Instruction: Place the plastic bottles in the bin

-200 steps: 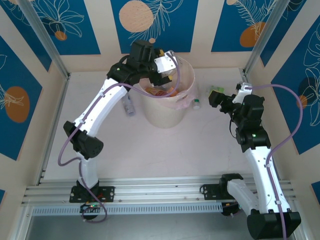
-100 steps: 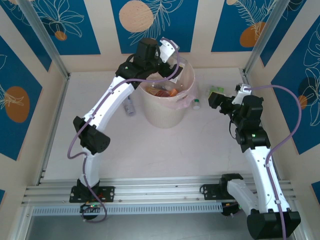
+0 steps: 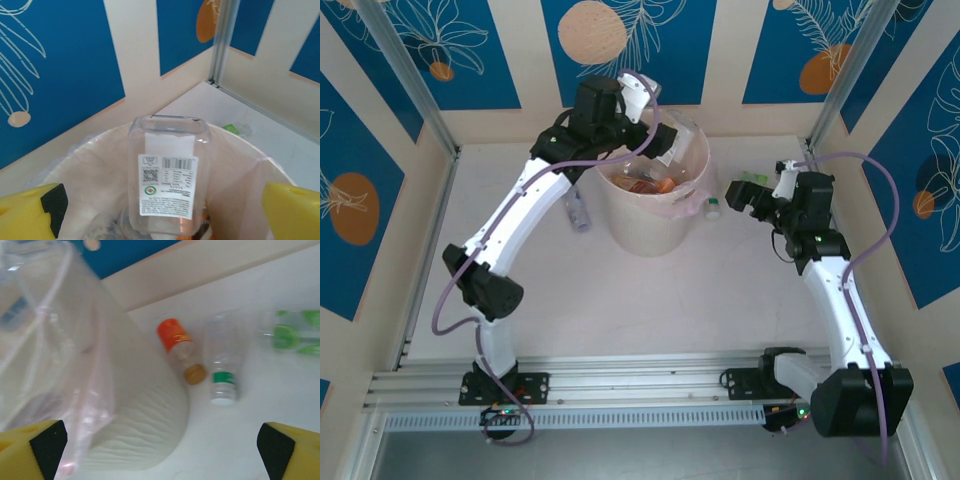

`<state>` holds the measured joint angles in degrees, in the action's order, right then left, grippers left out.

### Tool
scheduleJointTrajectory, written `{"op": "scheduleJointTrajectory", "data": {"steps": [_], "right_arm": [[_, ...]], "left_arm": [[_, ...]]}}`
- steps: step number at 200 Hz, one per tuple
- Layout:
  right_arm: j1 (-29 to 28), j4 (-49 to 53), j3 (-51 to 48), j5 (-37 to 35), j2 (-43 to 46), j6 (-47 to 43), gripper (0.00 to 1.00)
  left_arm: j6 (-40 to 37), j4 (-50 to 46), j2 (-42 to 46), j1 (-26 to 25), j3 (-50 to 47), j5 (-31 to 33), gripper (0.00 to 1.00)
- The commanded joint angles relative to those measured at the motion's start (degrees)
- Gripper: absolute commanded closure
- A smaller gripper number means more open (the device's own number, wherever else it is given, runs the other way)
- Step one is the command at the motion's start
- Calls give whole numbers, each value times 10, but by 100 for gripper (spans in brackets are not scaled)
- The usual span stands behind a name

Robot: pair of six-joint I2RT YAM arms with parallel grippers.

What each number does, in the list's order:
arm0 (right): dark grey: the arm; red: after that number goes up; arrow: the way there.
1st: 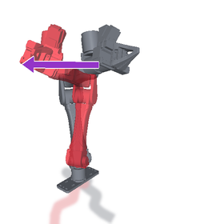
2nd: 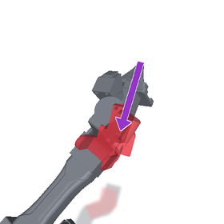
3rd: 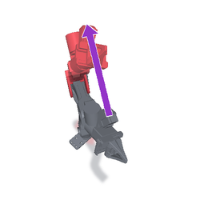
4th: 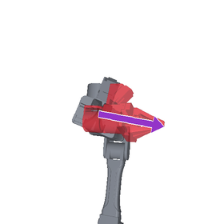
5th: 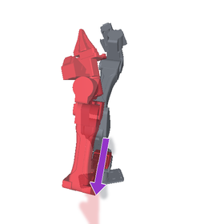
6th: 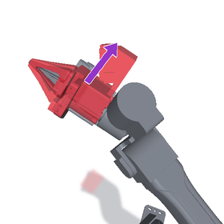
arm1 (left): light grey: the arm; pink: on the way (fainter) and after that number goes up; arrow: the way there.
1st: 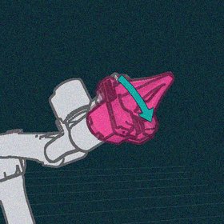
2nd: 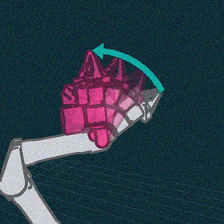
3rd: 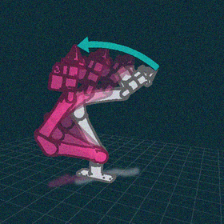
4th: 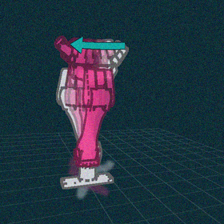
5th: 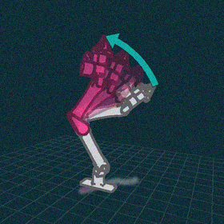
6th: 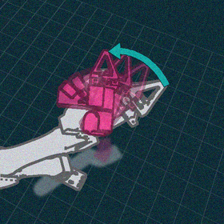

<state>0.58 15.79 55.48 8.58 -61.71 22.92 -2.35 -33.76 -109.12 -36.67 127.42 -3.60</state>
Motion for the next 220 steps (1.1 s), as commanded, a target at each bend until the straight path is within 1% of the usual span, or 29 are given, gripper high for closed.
{"op": "scheduleJointTrajectory", "data": {"steps": [1, 17, 29, 53, 71, 97, 111, 123, 146, 158, 173, 195, 209, 220], "right_arm": [[-9, -46, 51, 96, -5, -16, 0], [-13, -25, 88, 68, -25, -20, 1], [-13, -17, 106, 66, -39, -19, 1], [-15, -24, 113, 67, -50, -8, 0], [-15, -20, 111, 62, -51, -8, 0], [-16, -6, 108, 56, -48, -14, 0], [-16, 1, 106, 57, -45, -17, 0], [-16, 5, 105, 56, -42, -18, 1], [-16, 5, 98, 51, -36, -16, 0], [-17, 3, 93, 50, -34, -15, 1], [-17, 0, 89, 48, -35, -12, 0], [-17, -1, 83, 47, -36, -10, 0], [-17, -4, 80, 45, -36, -10, 1], [-17, -5, 78, 44, -36, -8, 1]], "left_arm": [[-10, 4, 5, -1, -13, -48, 0], [-18, 10, -28, -2, 0, -25, 0], [-24, 7, -65, -2, 31, -15, 0], [-38, -1, -136, -2, 102, -45, 0], [-49, 10, -172, -3, 133, -74, 0], [-69, 23, -213, -2, 166, -47, 0], [-81, 32, -222, -2, 170, -44, 0], [-87, 37, -225, -2, 170, -57, 5], [-78, 35, -224, -1, 189, -78, 22], [-63, 34, -222, 0, 207, -65, 28], [-17, 34, -220, 6, 234, -40, 34], [68, 23, -218, 17, 268, -32, 38], [88, 27, -219, 18, 274, -21, 39], [105, 35, -222, 18, 274, 3, 39]]}}
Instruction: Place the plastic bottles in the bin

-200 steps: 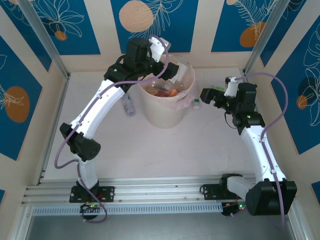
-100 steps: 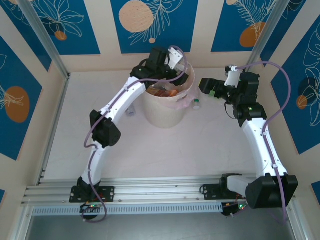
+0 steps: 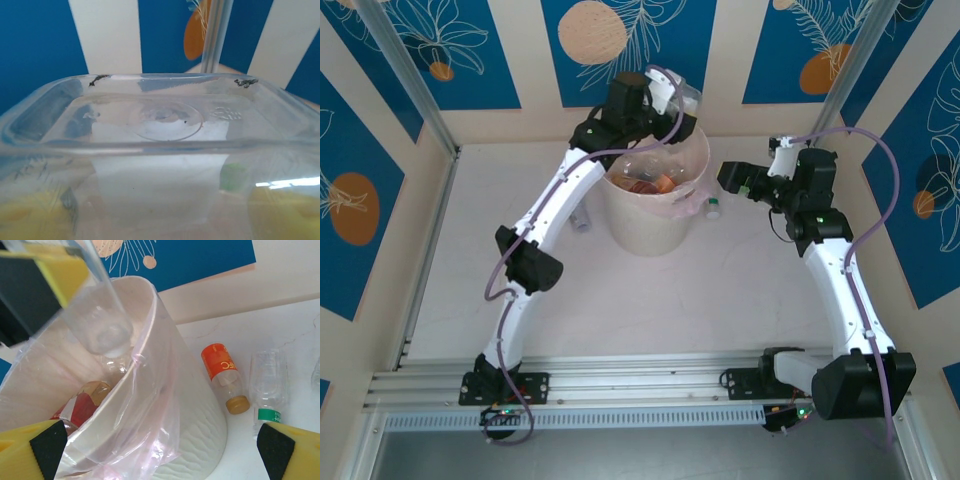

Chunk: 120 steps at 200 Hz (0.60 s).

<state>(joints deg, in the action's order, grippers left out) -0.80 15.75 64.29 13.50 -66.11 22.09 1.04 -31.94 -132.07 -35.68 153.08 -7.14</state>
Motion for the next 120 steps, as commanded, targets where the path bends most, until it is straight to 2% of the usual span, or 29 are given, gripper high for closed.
{"op": "scheduleJointTrajectory", "data": {"steps": [1, 27, 39, 47, 58, 74, 99, 120], "right_arm": [[-3, -5, -11, -5, 8, 0, 1], [-3, -5, -14, -7, 9, -2, 0], [-3, -3, -15, -9, 9, -3, 0], [-3, 0, -17, -11, 10, -4, 1], [-3, 1, -17, -12, 10, -4, 0], [-3, 2, -18, -14, 11, -6, 0], [-3, 3, -19, -20, 12, -10, 1], [-3, 1, -19, -22, 12, -10, 0]], "left_arm": [[74, 18, 7, 8, 17, 41, 39], [145, 30, -7, 13, 18, 118, 39], [193, 33, -12, 15, 17, 151, 36], [215, 33, -15, 15, 19, 183, 30], [259, 12, -18, 15, 25, 247, 18], [277, -14, -16, 17, 31, 284, 15], [278, -45, -2, 17, 32, 243, 1], [268, -70, 20, 16, 33, 182, 0]]}}
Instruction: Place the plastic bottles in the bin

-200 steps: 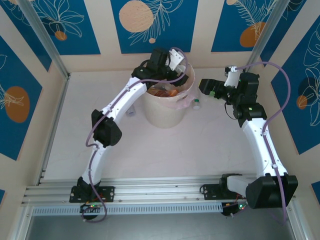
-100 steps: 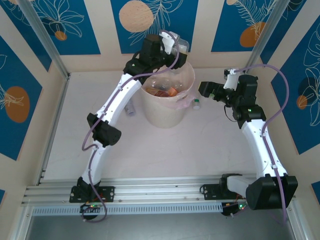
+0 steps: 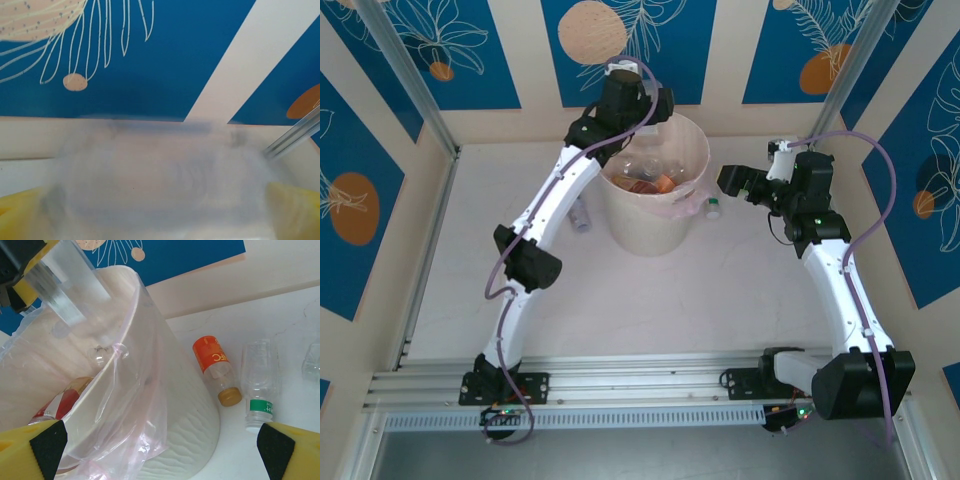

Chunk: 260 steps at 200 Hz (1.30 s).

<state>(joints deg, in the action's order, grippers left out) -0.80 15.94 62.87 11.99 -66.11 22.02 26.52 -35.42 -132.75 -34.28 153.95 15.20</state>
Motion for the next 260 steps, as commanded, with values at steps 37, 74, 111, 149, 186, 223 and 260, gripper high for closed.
{"op": "scheduleJointTrajectory", "data": {"steps": [37, 74, 111, 149, 186, 223, 260], "right_arm": [[-3, -9, -5, 5, 6, -8, 1], [-3, -36, 12, 47, -12, -3, 0], [-10, -6, 78, 37, -61, 10, 0], [11, 75, 138, -60, -157, 39, 0], [28, 140, 213, -62, -302, 50, 2], [4, 172, 325, -52, -446, 23, 7], [-23, 233, 461, -133, -582, 13, 7]], "left_arm": [[-22, -78, 67, 2, 20, -89, 0], [-80, -55, 133, 2, -87, -175, 0], [-93, -67, 148, 1, -116, -291, 0], [-103, 20, 263, 1, -288, -302, 0], [-110, 97, 386, 2, -454, -268, 0], [-85, 218, 509, 2, -630, -214, 0], [-64, 241, 601, 10, -771, -43, 0]]}}
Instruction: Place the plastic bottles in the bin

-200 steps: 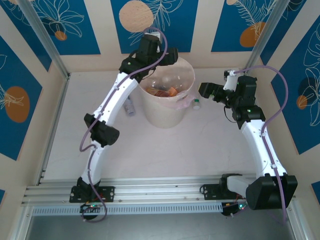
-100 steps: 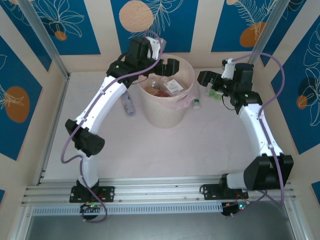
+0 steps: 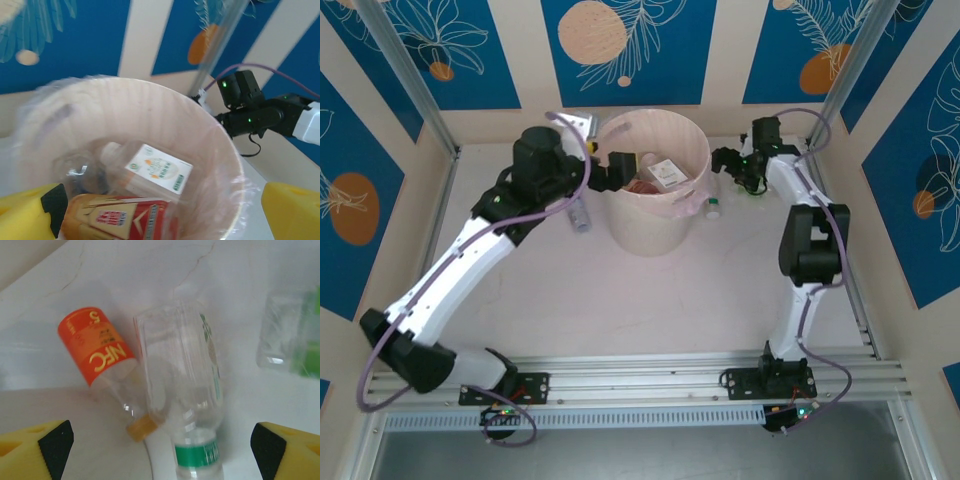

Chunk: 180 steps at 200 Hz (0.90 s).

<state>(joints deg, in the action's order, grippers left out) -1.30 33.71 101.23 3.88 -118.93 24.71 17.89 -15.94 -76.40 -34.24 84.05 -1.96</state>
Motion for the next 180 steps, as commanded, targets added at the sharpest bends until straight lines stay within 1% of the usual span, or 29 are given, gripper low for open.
{"op": "scheduleJointTrajectory", "data": {"steps": [1, 9, 21, 34, 44, 62, 80, 99, 106, 123, 138, 153, 180], "right_arm": [[-19, 57, 81, -56, -57, -13, 7], [-23, 70, 108, -79, -82, -12, 7], [-30, 92, 146, -106, -117, -12, 7], [-36, 109, 180, -111, -147, -12, 8], [-39, 119, 198, -113, -164, -10, 9], [-46, 127, 216, -128, -185, -9, 14], [-50, 128, 218, -123, -193, -10, 23], [-53, 128, 214, -130, -190, -17, 33], [-55, 122, 206, -135, -183, -21, 36], [-56, 105, 184, -140, -159, -26, 39], [-57, 86, 154, -148, -122, -29, 43], [-57, 53, 104, -153, -57, -29, 44], [-58, 1, 29, -181, 88, -29, 45]], "left_arm": [[24, 47, 38, 10, -76, 133, 0], [36, 51, 56, 17, -106, 166, 0], [53, 49, 80, 32, -148, 195, 0], [74, 39, 99, 54, -182, 214, 0], [92, 36, 110, 74, -206, 210, 0], [124, 36, 120, 110, -242, 180, 0], [145, 36, 118, 134, -264, 168, 0], [155, 44, 113, 147, -277, 155, 0], [156, 46, 111, 150, -280, 149, 0], [159, 51, 106, 154, -283, 139, 0], [160, 52, 102, 157, -283, 137, 0], [159, 50, 98, 160, -284, 134, 0], [160, 48, 83, 166, -283, 131, 0]]}}
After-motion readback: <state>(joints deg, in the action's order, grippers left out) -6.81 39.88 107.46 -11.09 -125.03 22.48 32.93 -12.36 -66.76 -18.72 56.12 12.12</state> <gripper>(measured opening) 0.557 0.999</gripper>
